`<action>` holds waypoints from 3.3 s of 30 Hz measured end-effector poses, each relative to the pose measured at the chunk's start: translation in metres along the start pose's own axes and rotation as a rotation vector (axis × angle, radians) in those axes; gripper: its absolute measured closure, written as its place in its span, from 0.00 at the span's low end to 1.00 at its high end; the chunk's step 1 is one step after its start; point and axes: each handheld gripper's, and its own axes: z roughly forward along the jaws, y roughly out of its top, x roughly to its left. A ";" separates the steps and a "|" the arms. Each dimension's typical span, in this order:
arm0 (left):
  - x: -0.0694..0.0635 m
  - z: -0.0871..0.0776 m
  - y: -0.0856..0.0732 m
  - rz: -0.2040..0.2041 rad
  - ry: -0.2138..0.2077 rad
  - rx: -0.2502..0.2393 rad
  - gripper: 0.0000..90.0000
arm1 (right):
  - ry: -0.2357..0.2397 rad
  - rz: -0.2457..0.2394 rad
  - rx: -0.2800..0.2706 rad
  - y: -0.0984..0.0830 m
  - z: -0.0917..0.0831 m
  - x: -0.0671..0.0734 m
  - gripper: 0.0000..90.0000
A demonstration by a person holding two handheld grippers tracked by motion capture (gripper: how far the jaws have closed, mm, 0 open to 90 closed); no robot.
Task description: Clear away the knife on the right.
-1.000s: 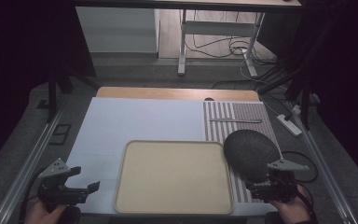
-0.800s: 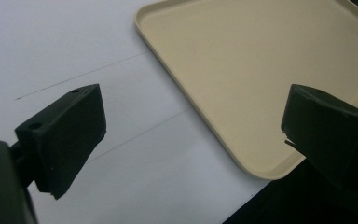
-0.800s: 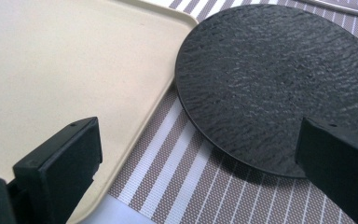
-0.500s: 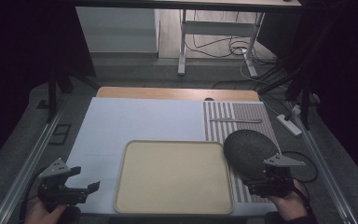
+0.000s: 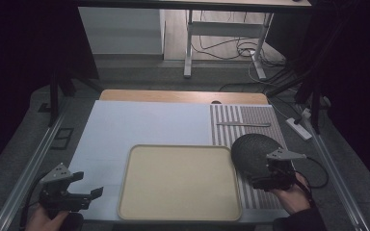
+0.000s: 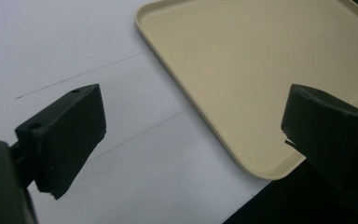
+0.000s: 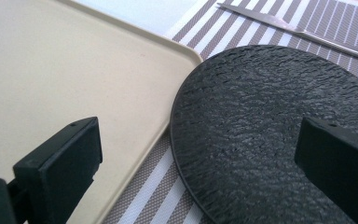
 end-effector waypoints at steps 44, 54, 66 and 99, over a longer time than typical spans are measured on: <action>0.001 0.000 0.000 -0.006 -0.006 0.000 0.07 | -0.082 0.049 0.179 0.054 0.107 -0.064 0.02; 0.001 0.000 0.000 -0.005 -0.006 0.002 0.07 | -0.110 0.071 0.209 0.065 0.124 -0.077 0.01; 0.000 0.001 0.000 -0.003 -0.005 0.007 0.07 | -0.147 0.120 0.220 0.072 0.142 -0.102 0.01; 0.000 0.001 0.001 0.005 -0.004 0.008 0.07 | -0.151 0.146 0.262 0.095 0.170 -0.160 1.00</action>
